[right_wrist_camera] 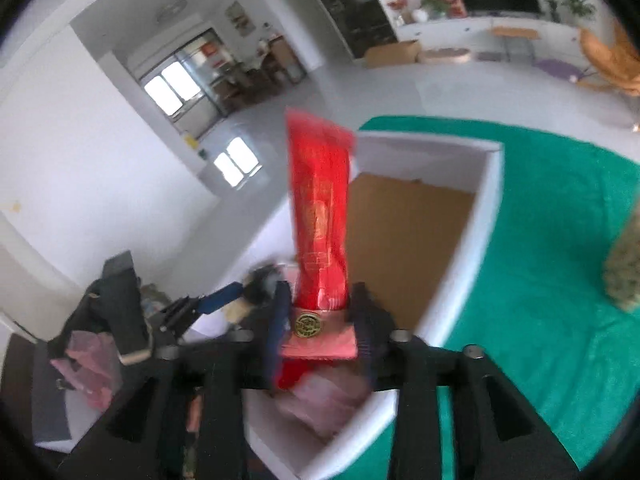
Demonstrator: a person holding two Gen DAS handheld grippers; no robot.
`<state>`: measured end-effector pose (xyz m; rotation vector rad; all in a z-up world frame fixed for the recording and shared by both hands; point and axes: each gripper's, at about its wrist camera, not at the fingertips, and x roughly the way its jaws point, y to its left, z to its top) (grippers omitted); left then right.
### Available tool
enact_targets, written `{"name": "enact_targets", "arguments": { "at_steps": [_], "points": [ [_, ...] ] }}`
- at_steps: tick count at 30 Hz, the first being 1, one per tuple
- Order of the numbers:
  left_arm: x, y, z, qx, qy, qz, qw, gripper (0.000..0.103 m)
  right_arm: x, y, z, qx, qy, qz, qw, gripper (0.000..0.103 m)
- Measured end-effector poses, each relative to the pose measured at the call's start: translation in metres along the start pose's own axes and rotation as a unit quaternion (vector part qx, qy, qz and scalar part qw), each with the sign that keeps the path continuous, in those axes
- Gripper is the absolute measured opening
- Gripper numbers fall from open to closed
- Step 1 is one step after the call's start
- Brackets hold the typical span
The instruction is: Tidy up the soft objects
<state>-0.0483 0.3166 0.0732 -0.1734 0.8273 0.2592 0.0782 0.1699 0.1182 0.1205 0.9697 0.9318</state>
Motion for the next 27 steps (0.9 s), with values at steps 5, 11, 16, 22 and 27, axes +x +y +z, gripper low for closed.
{"name": "enact_targets", "arguments": {
  "at_steps": [5, 11, 16, 22, 27],
  "points": [
    [-0.008, 0.002, -0.012, 0.002, -0.024, 0.058, 0.9980, 0.093, 0.017, 0.003, -0.013, -0.010, 0.010, -0.012, 1.000, 0.071],
    [-0.017, -0.016, -0.022, 0.000, -0.044, 0.152, 0.9875, 0.096, 0.001, 0.001, -0.027, -0.039, 0.004, -0.054, 0.998, 0.071],
    [-0.025, -0.033, -0.026, -0.015, -0.042, 0.138, 0.9895, 0.097, 0.001, 0.005, -0.040, -0.081, 0.017, -0.098, 0.992, 0.071],
    [-0.033, -0.043, -0.024, -0.027, -0.031, 0.160, 0.9862, 0.097, 0.003, 0.002, -0.050, -0.102, 0.022, -0.142, 0.984, 0.071],
    [-0.033, -0.040, -0.023, -0.034, -0.021, 0.157, 0.9867, 0.097, 0.005, 0.000, -0.051, -0.105, 0.027, -0.166, 0.980, 0.071]
  ]
}}
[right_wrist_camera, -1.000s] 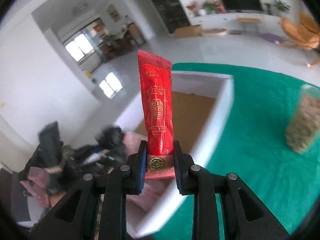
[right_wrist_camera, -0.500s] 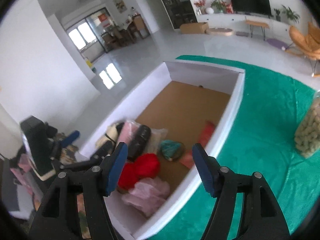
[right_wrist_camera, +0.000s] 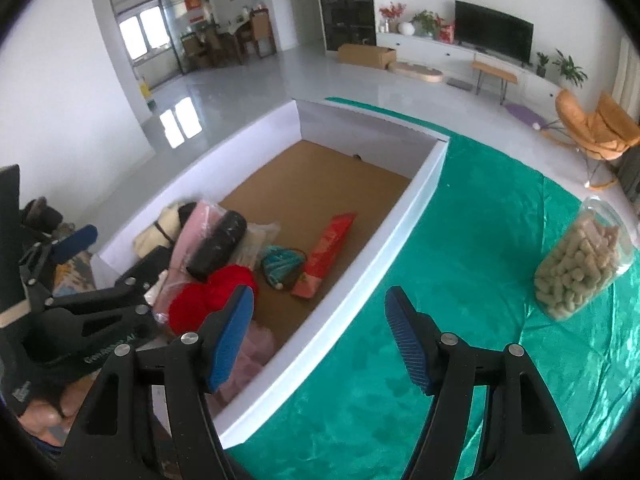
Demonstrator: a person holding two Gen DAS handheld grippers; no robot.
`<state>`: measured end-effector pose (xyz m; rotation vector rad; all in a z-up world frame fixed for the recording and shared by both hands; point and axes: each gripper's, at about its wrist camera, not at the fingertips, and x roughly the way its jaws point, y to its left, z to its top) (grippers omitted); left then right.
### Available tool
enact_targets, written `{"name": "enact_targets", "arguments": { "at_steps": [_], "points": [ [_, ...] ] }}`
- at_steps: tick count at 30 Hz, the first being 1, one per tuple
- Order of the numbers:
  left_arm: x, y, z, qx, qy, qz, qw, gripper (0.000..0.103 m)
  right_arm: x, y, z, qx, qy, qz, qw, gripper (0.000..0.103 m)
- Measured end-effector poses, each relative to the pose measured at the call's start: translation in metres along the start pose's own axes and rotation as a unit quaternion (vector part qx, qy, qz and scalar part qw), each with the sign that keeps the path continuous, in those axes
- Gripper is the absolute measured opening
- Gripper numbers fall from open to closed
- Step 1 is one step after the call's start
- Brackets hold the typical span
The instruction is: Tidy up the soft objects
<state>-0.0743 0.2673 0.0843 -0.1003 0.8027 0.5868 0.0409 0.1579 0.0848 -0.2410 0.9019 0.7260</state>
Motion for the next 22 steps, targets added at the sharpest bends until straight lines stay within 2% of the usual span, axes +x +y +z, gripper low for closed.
{"name": "enact_targets", "arguments": {
  "at_steps": [9, 22],
  "points": [
    [-0.002, 0.006, 0.000, -0.004, -0.001, 0.002, 1.0000, 0.097, 0.004, 0.011, -0.002, -0.022, 0.006, -0.015, 1.000, 0.072],
    [-0.003, 0.024, -0.004, -0.033, 0.009, -0.014, 0.9993, 0.097, 0.010, 0.025, 0.000, -0.035, 0.011, -0.011, 0.999, 0.072]
  ]
}}
